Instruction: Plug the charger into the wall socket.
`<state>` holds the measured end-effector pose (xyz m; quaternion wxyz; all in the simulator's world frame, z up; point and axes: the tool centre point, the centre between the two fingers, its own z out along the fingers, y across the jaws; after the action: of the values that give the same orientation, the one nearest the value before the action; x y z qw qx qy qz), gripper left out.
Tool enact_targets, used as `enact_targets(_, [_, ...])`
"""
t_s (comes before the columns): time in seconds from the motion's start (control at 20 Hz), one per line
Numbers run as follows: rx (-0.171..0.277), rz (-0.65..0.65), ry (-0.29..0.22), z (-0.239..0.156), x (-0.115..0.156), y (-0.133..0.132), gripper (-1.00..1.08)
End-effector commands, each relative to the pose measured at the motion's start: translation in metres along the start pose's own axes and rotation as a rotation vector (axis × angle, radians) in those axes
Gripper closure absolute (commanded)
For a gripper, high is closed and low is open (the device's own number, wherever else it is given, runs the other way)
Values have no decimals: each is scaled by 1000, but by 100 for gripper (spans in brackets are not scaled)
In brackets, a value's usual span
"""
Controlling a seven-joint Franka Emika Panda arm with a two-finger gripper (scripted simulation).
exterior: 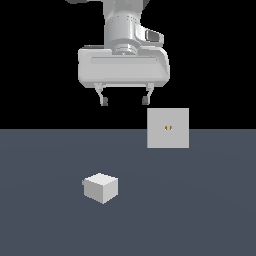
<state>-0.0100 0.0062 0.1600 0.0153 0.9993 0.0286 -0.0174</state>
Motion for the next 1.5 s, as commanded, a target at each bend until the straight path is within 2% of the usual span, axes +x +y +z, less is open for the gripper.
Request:
enact_targets(0.0, [0,0,0,0,0,0,-92])
enact_targets(0.3, [1,-30,2,3,-2,-3,-92])
enact_targets(0.65, [3,-139,11,15,-11,-12,-92])
enact_targets(1.45, [14,-590,45,63,-57,-39,-92])
